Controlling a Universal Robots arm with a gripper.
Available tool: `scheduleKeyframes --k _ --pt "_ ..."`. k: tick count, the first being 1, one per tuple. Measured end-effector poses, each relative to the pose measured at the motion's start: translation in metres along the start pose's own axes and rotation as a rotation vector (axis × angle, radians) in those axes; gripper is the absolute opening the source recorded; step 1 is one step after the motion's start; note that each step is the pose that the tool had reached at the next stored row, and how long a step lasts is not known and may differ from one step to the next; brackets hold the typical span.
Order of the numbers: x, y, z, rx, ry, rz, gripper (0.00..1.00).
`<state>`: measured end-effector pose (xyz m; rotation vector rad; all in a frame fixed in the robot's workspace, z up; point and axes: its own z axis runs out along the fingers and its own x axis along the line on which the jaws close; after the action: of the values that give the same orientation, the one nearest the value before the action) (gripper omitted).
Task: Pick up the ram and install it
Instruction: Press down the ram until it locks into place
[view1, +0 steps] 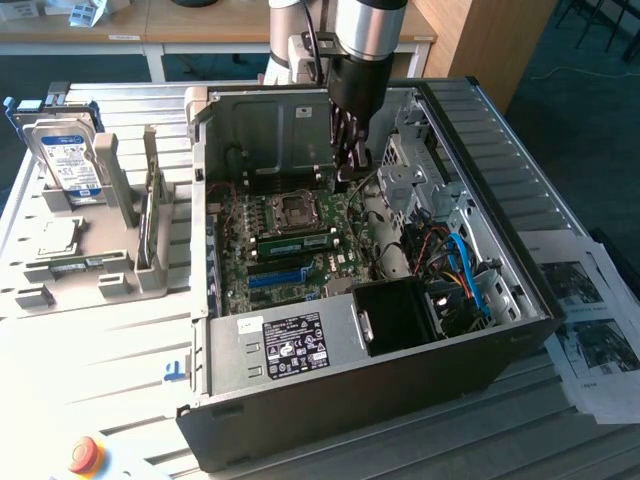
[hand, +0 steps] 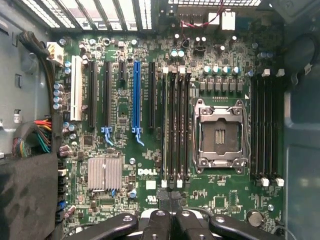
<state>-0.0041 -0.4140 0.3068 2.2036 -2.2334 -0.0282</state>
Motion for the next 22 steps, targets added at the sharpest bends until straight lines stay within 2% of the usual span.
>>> scheduleKeyframes --k 2,13,22 --pt "0.0 -0.0014 0.0001 0.0022 0.0 0.0 0.1" --pt "0.0 -0.0015 0.0003 0.0023 0.0 0.0 0.1" --pt "0.0 -0.0016 0.0106 0.0021 -0.0017 0.0 0.1"
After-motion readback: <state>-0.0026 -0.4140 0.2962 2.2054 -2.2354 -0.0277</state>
